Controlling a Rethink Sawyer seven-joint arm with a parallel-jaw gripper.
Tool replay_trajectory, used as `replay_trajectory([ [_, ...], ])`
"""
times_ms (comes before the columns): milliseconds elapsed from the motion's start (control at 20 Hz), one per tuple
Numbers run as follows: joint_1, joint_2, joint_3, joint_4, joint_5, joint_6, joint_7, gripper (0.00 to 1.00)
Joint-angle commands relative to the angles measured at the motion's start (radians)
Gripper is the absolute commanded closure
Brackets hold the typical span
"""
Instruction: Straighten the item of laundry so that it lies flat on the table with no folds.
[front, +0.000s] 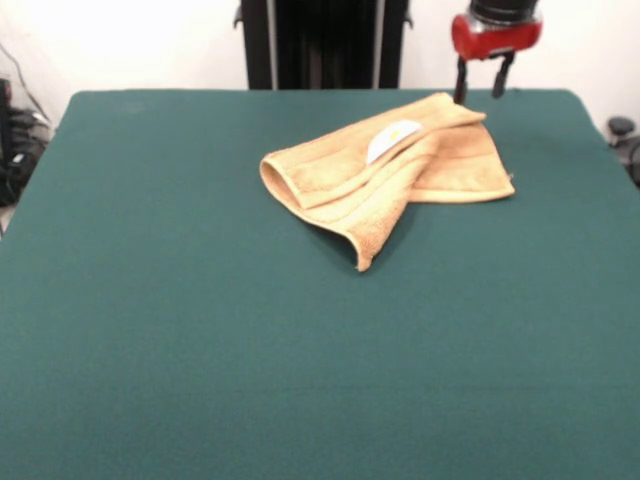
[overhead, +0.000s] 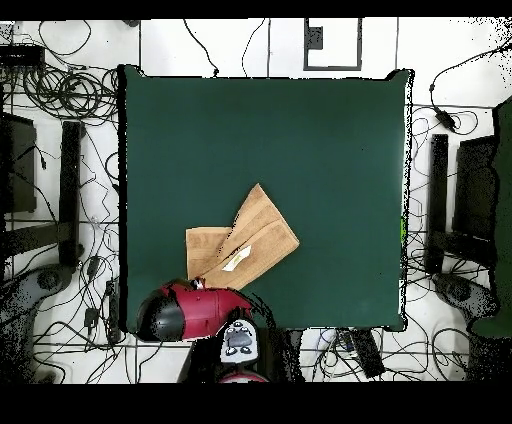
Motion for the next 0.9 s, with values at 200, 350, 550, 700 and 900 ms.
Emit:
replay_trajectory([
  [200, -0.021, 0.069, 0.035, -0.014, -0.015, -0.027, 0.156, 0.0],
  [350, -0.016, 0.108, 0.039, -0.011, -0.009, -0.071, 0.178, 0.0],
  [550, -0.009, 0.166, 0.034, -0.023, -0.018, -0.14, 0.19, 0.0],
  [700, -0.007, 0.217, 0.024, -0.045, -0.021, -0.188, 0.193, 0.0],
  [900, -0.011, 0.266, 0.023, -0.063, -0.024, -0.23, 0.187, 0.0],
])
